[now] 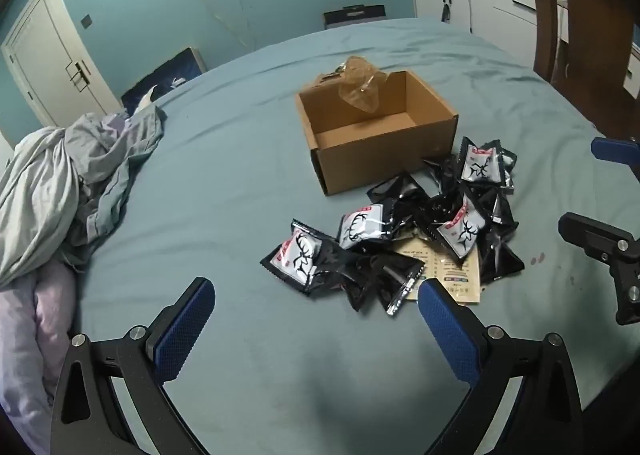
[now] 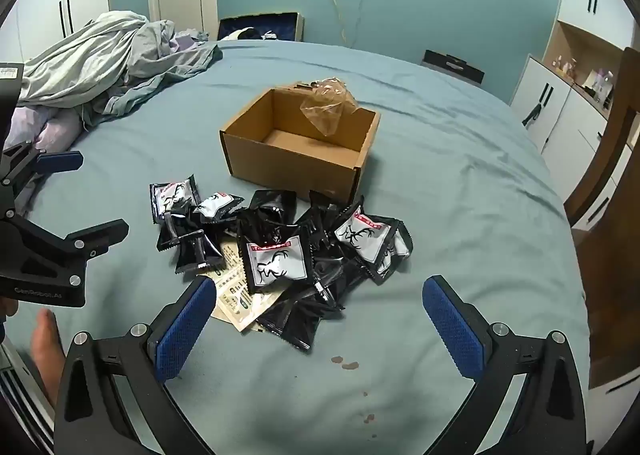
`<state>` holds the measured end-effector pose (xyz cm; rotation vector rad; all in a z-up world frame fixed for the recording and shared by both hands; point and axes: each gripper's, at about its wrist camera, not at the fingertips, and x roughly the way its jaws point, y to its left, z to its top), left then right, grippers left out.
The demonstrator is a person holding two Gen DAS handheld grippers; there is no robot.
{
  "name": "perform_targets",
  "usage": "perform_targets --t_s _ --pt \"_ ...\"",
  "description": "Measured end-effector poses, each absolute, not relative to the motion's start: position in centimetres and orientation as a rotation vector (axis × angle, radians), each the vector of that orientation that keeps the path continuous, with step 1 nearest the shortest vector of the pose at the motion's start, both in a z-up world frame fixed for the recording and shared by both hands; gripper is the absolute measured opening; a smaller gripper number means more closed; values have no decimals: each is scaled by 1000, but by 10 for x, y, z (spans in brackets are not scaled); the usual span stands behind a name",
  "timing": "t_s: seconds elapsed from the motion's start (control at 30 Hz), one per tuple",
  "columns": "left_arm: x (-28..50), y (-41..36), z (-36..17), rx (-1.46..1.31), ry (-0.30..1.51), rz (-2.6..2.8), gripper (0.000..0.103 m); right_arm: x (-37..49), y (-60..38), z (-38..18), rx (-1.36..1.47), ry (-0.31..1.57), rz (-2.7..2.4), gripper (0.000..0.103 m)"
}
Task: Organize snacks
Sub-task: 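Move the right tool toward the pile of black snack packets, then grasp a black snack packet from the pile with the right tool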
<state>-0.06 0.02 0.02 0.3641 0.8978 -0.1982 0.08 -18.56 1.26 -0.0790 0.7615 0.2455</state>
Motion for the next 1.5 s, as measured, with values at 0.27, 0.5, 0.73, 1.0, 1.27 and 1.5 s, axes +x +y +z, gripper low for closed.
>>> perform_targets --t_s 0.27,0.5,0.73,1.0,1.27,1.5 --pt "4 10 3 299 951 -200 103 2 -184 8 -66 776 258 103" --pt "7 17 -1 273 968 -193 103 6 -182 2 -50 821 291 103" --pt "10 18 -1 258 987 -191 103 10 -183 -8 -33 845 315 103" --pt "14 25 -2 226 1004 -180 103 49 -176 -59 -29 1053 273 103" --pt "19 34 -4 180 1022 -161 103 88 -175 -89 126 1152 295 90" --pt "22 38 -11 166 1042 -152 103 124 -161 -104 142 1174 261 62"
